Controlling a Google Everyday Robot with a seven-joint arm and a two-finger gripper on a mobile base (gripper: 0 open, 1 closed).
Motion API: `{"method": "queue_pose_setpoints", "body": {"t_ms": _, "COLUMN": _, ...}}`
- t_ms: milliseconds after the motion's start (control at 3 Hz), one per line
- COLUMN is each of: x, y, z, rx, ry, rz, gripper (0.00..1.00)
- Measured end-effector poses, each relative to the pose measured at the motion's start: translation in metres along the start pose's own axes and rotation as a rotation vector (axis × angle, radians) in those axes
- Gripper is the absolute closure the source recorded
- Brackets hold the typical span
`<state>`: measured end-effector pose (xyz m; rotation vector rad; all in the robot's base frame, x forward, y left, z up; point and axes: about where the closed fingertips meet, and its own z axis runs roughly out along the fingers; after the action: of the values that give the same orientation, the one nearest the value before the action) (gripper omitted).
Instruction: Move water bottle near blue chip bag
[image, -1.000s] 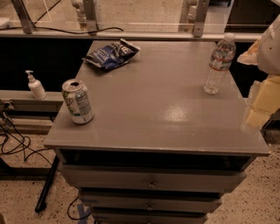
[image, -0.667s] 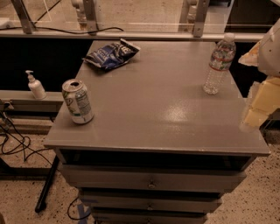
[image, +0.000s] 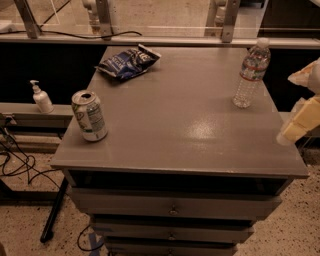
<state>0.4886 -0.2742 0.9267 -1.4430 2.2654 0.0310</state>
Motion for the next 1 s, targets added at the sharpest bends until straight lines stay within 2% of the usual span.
{"method": "queue_pose_setpoints", "body": {"t_ms": 333, "x": 0.006, "y": -0.032, "z": 0.011, "rx": 0.042, "ry": -0.111, "rz": 0.060, "gripper": 0.00}}
{"method": "queue_pose_setpoints", "body": {"t_ms": 1000, "x": -0.012, "y": -0.100, "z": 0.014, "rx": 0.186, "ry": -0.311, "rz": 0.130, "gripper": 0.00}}
